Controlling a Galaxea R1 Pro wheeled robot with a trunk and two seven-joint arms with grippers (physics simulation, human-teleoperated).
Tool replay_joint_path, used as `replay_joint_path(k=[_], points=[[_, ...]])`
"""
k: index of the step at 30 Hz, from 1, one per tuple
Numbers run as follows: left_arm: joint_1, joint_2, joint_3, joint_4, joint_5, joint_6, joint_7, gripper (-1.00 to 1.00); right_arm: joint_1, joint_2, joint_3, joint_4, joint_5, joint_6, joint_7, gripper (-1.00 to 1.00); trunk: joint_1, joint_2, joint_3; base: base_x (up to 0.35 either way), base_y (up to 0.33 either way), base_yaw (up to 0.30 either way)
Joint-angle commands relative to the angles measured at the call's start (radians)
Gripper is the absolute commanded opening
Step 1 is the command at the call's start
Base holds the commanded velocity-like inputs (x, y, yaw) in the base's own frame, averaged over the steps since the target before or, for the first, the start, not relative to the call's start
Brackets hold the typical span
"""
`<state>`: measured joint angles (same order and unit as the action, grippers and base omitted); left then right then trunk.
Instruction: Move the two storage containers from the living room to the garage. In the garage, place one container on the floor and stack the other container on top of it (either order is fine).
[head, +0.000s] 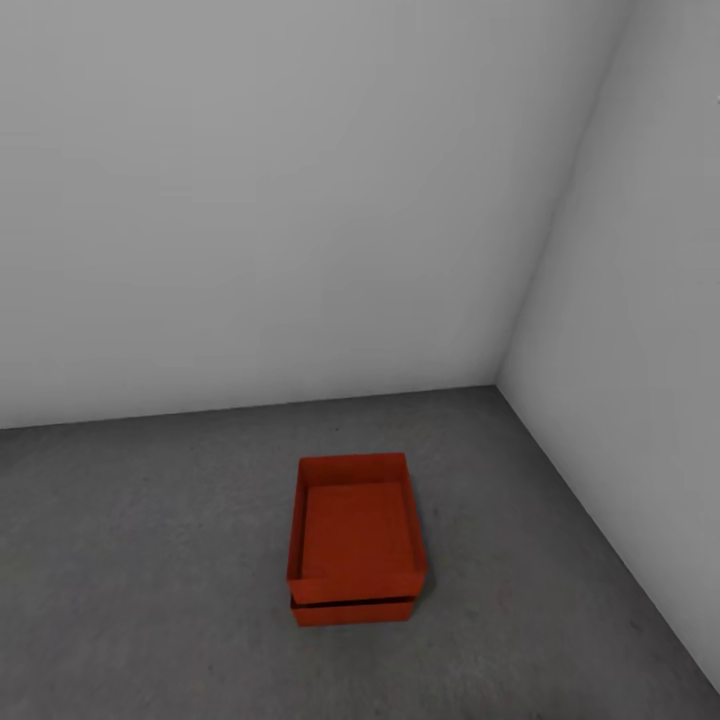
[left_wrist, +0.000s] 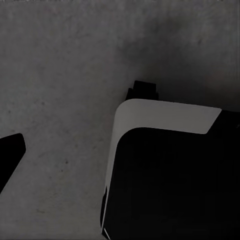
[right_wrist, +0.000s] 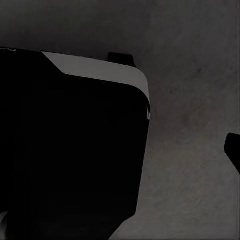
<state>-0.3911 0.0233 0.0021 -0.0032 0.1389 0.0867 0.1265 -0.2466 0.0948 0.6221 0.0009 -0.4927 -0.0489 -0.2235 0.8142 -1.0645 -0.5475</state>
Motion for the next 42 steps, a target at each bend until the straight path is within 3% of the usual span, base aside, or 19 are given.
replay_joint_path(k=[1,42], points=[[0.000,0.000,-0.001,-0.001,0.008,0.003,0.002,1.00,0.000,0.000,0.008,0.001,-0.010,-0.003,-0.002,1.00,0.000,0.000,0.001,0.000,0.000,0.000],[0.000,-0.002,-0.001,-0.003,-0.002,-0.002,-0.001,1.00,0.015,0.004,0.008,0.001,-0.007,-0.009,0.018,1.00,0.000,0.000,0.064,0.000,0.000,0.000]])
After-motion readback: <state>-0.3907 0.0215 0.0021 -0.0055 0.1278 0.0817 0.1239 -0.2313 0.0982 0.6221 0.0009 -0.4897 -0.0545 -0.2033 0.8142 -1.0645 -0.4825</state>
